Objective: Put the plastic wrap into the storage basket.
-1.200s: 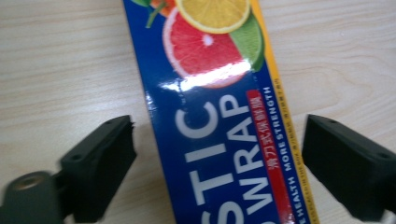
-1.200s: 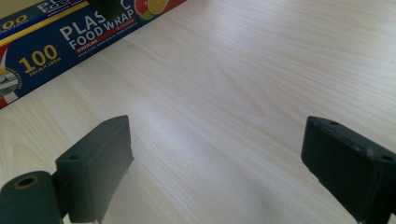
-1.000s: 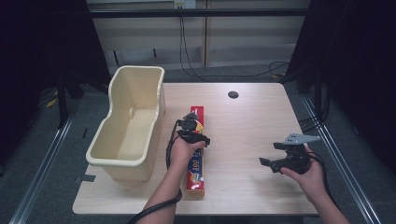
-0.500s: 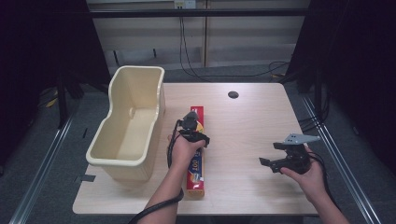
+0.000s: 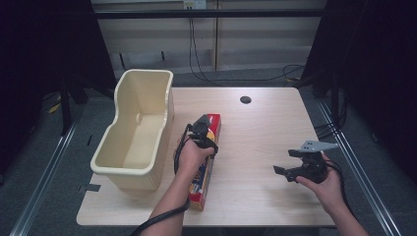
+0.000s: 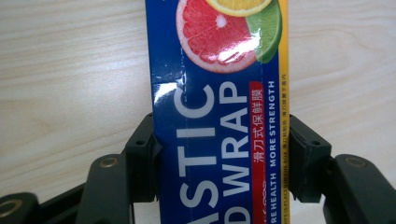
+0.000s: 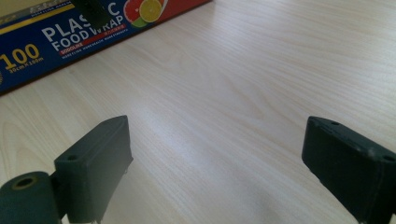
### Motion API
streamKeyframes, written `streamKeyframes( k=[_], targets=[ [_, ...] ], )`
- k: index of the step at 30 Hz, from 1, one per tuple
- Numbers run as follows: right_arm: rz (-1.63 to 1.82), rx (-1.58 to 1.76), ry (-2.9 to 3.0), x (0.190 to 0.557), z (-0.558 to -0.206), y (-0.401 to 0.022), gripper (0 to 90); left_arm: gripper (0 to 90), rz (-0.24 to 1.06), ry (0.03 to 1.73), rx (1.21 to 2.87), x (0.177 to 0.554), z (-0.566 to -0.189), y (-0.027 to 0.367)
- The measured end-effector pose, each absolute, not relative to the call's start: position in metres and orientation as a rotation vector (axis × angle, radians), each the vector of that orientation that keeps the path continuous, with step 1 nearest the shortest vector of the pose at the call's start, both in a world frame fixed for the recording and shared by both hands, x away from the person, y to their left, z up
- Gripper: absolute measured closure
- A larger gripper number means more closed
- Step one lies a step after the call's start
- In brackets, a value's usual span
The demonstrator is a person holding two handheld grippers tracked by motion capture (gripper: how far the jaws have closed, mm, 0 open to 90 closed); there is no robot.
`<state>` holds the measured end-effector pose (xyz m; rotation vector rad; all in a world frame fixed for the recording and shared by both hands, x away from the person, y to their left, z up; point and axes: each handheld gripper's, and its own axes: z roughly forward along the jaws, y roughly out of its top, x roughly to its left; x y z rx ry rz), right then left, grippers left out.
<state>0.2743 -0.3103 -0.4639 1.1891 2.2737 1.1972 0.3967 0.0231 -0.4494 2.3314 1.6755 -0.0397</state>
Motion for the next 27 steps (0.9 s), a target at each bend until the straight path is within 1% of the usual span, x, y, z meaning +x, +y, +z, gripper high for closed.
streamKeyframes(
  k=[1,4,6,11,12,14,20,23,27],
  targets=[
    [1.193,1.187,2.273,0.274,-0.464,-0.31,7.0,40.5,-0.063,1.68,2.345,0.396,-0.445,0.023],
    [1.187,1.182,2.279,0.275,-0.465,-0.309,7.0,40.6,-0.077,1.668,2.376,0.397,-0.438,0.024],
    [1.187,1.18,2.277,0.275,-0.465,-0.309,6.1,40.6,-0.089,1.682,2.367,0.397,-0.432,0.025],
    [1.186,1.181,2.287,0.275,-0.465,-0.308,5.0,40.6,-0.09,1.648,2.366,0.397,-0.414,0.026],
    [1.192,1.176,2.288,0.275,-0.465,-0.308,4.8,40.6,-0.102,1.639,2.375,0.397,-0.405,0.027],
    [1.19,1.176,2.288,0.275,-0.465,-0.308,4.4,40.6,-0.107,1.638,2.373,0.398,-0.401,0.027],
    [1.197,1.18,2.284,0.274,-0.465,-0.308,3.7,40.6,-0.101,1.645,2.393,0.401,-0.373,0.031],
    [1.196,1.182,2.288,0.275,-0.465,-0.308,3.1,40.6,-0.095,1.636,2.397,0.402,-0.367,0.033],
    [1.199,1.176,2.287,0.274,-0.465,-0.308,3.0,40.6,-0.124,1.629,2.387,0.404,-0.354,0.036]
  ],
)
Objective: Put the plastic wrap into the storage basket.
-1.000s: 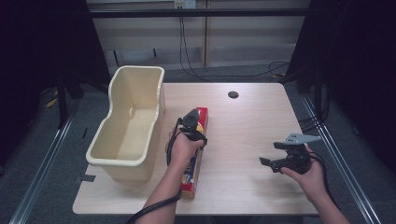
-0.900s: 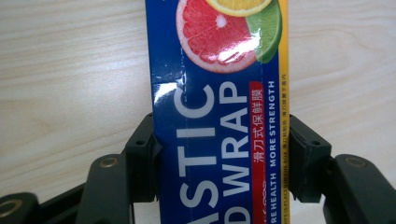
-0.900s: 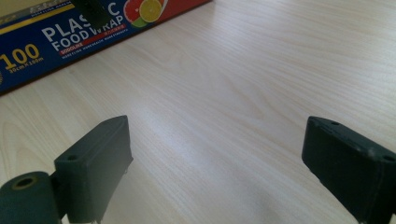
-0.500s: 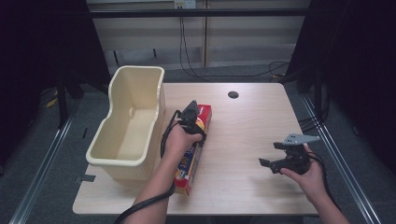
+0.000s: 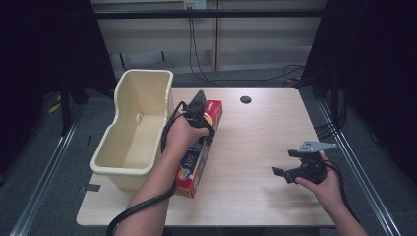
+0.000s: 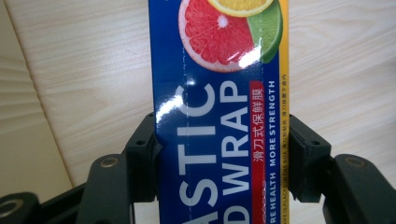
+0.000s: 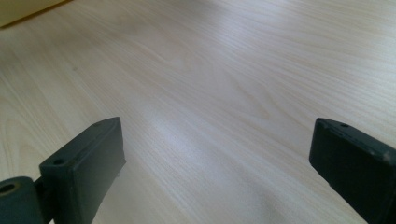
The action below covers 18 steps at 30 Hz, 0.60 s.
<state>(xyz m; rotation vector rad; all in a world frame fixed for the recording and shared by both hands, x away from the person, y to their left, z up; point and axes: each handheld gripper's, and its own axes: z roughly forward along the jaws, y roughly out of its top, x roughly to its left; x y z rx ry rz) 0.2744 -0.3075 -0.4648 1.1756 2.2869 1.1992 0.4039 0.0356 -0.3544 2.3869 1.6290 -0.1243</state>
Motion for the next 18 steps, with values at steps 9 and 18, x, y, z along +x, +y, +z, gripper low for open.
streamKeyframes(
  k=[9,18],
  targets=[
    [1.22,1.17,2.285,0.274,-0.464,-0.308,2.4,40.6,-0.083,1.613,2.409,0.405,-0.327,0.041],
    [1.217,1.181,2.303,0.275,-0.466,-0.308,2.1,40.6,-0.085,1.608,2.406,0.405,-0.305,0.053]
  ],
)
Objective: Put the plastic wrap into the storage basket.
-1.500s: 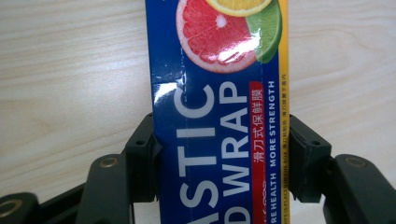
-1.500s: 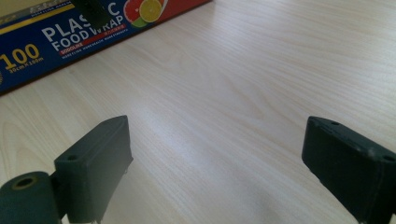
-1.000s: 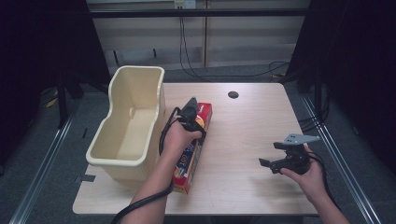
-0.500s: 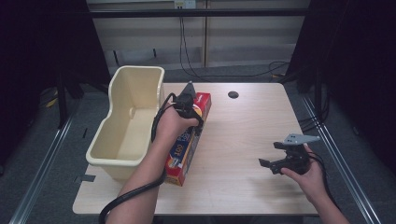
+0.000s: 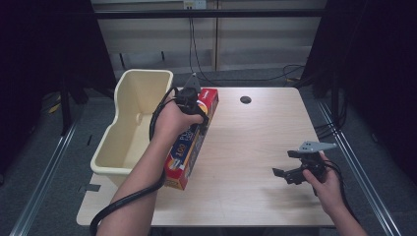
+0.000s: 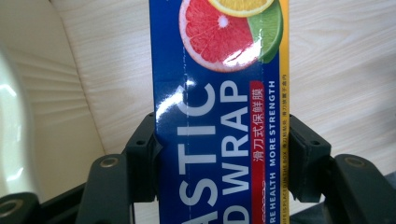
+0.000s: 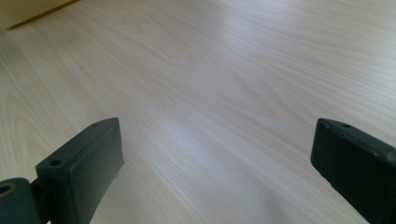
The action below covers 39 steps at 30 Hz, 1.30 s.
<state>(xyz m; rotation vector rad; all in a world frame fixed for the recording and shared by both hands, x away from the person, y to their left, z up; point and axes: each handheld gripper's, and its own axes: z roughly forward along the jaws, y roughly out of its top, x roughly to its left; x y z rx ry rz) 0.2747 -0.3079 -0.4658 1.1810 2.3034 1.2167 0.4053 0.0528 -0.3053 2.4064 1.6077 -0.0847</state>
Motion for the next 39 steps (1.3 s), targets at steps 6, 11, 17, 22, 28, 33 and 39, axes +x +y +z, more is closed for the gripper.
streamKeyframes(
  k=[6,11,17,22,28,33,39],
  targets=[
    [1.216,1.171,2.313,0.274,-0.466,-0.308,2.0,40.6,-0.066,1.624,2.397,0.405,-0.296,0.058],
    [1.223,1.167,2.314,0.274,-0.466,-0.308,2.0,40.6,-0.064,1.629,2.385,0.405,-0.286,0.064],
    [1.225,1.163,2.31,0.274,-0.465,-0.308,2.0,40.6,-0.053,1.642,2.361,0.405,-0.276,0.073],
    [1.226,1.159,2.318,0.274,-0.465,-0.308,2.0,40.6,-0.052,1.648,2.357,0.405,-0.27,0.08],
    [1.218,1.161,2.314,0.274,-0.466,-0.307,2.0,40.6,-0.049,1.674,2.33,0.406,-0.264,0.087],
    [1.218,1.151,2.317,0.274,-0.466,-0.306,2.0,40.6,-0.045,1.677,2.335,0.407,-0.26,0.093],
    [1.213,1.153,2.314,0.274,-0.466,-0.307,2.0,40.6,-0.052,1.69,2.342,0.407,-0.256,0.1]
  ],
)
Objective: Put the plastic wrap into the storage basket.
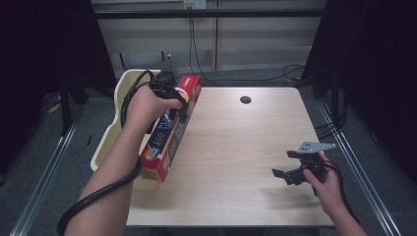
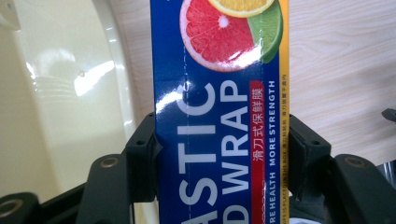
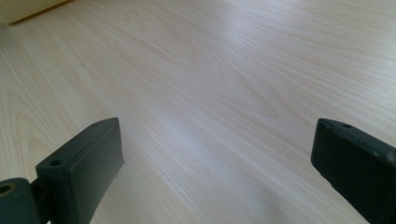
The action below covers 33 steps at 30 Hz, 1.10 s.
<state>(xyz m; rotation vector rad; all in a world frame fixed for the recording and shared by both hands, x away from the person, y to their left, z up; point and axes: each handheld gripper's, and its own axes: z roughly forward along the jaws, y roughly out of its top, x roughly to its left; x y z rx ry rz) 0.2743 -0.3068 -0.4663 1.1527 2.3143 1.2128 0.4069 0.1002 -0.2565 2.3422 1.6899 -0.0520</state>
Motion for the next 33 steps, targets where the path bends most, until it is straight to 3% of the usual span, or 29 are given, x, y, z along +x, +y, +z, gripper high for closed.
streamKeyframes(
  k=[33],
  targets=[
    [1.199,1.135,2.33,0.274,-0.466,-0.305,2.0,40.7,0.011,1.79,2.261,0.405,-0.23,0.144]
  ],
)
